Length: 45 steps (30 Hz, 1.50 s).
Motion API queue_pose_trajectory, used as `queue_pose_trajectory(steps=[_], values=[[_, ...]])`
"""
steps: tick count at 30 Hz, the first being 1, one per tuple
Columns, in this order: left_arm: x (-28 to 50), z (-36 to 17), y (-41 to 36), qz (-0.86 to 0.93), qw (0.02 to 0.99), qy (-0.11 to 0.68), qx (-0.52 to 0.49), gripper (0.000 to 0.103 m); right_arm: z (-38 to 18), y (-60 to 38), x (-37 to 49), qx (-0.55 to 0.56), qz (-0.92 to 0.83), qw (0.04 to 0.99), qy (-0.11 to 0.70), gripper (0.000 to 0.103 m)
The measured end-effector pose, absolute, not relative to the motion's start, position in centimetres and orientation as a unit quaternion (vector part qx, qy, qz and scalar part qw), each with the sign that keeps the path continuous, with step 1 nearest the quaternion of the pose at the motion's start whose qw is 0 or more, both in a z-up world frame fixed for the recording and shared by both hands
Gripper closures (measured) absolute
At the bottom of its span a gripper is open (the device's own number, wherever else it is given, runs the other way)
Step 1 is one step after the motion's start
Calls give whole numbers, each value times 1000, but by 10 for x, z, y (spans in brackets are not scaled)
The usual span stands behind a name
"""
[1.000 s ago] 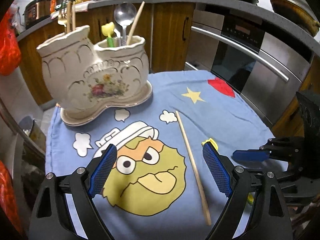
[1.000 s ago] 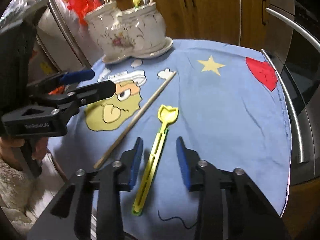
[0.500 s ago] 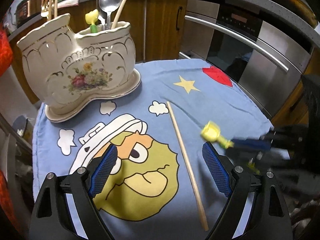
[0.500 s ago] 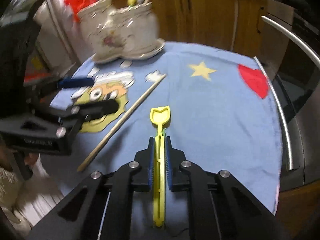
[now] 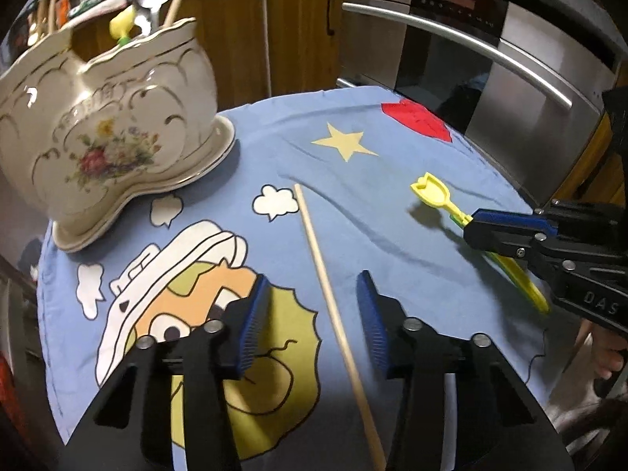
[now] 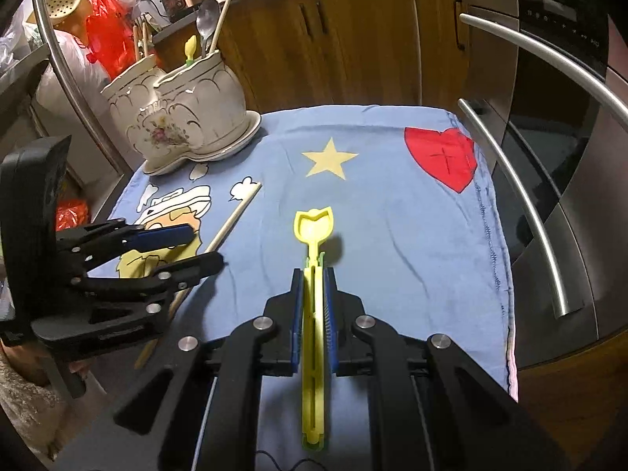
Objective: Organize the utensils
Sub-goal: 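Grasp the wooden chopstick with left tool while right tool grasps the yellow tulip spoon, then lift chopstick and yellow spoon and carry them above the ceramic holder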
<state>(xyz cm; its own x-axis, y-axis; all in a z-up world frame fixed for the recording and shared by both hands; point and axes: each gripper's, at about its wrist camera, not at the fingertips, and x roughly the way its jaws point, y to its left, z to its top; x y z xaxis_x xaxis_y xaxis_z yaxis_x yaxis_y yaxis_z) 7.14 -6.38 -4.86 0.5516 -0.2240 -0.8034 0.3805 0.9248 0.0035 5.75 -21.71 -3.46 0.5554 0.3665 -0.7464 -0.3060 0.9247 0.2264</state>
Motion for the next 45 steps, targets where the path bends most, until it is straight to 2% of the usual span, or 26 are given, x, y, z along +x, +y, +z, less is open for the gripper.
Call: queue_pose_trajectory(steps=[2,5,7,19,45], values=[[69,-49,-71,-172,878,433,110,76,-35,-218,57,37,195,880,432,93],[67,-50,-80,-177,878,425,131,89,-37,-217,56,38,198,878,434,93],[65,-51,-86,-179,879,416,149,93,-36,-216,56,41,200,879,432,93],[66,-45,-75,-185,882,411,137,97,-33,-219,61,54,193,884,421,93],[39,41,23,-167,938,303,34,97,-5,-181,83,100,229,896,368,93]])
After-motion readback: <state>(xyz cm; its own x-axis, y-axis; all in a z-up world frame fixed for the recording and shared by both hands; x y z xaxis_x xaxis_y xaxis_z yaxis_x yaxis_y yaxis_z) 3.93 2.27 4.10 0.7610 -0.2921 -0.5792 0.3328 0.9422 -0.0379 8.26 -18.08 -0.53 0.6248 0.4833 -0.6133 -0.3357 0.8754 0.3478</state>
